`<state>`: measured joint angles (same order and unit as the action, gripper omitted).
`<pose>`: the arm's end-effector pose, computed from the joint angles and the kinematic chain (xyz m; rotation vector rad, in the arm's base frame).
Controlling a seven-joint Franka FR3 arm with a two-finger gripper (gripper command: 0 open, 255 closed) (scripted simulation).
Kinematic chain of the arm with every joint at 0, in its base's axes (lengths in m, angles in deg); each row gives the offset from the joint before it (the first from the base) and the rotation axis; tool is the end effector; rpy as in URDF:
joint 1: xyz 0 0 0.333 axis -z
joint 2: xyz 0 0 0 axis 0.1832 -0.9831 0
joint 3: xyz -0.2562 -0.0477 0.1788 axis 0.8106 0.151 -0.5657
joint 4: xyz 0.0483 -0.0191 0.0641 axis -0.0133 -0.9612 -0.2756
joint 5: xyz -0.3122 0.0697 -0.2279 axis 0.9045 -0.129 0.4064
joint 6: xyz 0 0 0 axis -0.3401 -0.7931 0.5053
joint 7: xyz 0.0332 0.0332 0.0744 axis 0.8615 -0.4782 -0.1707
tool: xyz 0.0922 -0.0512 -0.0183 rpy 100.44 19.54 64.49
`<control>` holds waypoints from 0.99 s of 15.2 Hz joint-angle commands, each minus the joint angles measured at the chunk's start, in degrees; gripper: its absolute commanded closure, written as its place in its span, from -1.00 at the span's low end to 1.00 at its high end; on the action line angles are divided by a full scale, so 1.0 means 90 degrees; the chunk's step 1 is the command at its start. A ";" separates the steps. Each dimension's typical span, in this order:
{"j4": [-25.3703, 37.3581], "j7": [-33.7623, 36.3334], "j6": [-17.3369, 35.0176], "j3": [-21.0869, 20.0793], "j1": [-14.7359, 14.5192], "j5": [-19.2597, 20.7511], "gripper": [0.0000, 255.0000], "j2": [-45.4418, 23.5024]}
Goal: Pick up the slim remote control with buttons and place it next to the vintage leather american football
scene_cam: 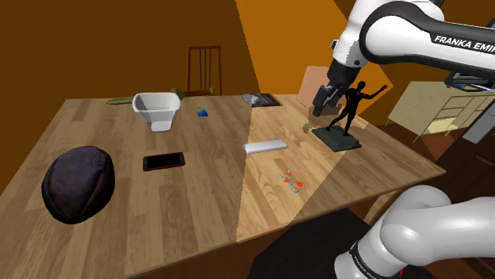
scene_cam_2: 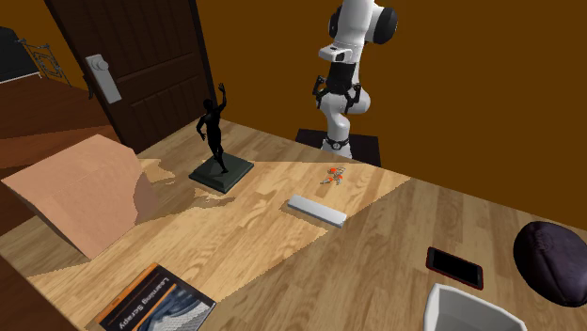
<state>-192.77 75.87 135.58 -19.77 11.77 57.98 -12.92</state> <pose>0.3294 -0.0167 0.6152 3.0091 0.0629 0.1771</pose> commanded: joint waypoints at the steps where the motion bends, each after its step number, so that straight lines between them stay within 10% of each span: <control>1: 0.0000 0.0000 0.0000 0.0000 0.0000 0.0000 -1.00 0.0000; 15: 0.0096 -0.4002 0.2284 0.1515 -0.0895 -0.0065 -1.00 -0.2716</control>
<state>-191.71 42.76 154.17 -6.96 4.31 57.76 -35.24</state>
